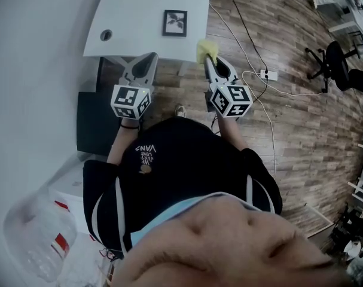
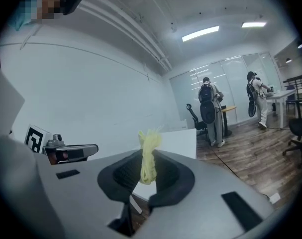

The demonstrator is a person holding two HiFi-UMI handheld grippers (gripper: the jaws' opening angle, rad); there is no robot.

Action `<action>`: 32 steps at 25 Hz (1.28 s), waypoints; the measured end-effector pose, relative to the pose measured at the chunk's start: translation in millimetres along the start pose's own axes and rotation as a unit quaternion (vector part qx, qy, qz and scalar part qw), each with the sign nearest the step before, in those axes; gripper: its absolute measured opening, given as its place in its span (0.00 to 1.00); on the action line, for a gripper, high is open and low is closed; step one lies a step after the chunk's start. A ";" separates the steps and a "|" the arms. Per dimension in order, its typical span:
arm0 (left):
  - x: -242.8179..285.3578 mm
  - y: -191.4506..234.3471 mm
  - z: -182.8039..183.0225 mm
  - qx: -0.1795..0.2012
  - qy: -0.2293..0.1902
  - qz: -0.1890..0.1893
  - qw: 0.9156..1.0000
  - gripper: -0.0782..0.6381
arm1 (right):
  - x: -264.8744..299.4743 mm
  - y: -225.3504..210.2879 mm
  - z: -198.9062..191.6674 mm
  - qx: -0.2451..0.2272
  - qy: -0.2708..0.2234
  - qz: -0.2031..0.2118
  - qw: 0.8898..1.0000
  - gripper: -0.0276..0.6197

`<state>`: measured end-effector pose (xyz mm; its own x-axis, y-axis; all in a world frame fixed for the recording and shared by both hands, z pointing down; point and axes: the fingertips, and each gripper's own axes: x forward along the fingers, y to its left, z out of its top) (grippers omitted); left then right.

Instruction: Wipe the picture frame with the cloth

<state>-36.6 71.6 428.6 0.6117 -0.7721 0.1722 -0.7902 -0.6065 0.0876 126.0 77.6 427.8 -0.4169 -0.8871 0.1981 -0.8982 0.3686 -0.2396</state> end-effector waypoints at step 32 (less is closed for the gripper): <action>79.7 74.7 7.2 -0.006 0.027 -0.036 0.999 0.13 | 112.0 -25.3 10.3 0.024 0.023 -0.018 0.999 0.11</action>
<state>-46.6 -36.6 441.7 0.6646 -0.7146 0.2184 -0.7445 -0.6580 0.1129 103.5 -33.9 446.2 -0.3918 -0.8852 0.2510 -0.9053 0.3222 -0.2767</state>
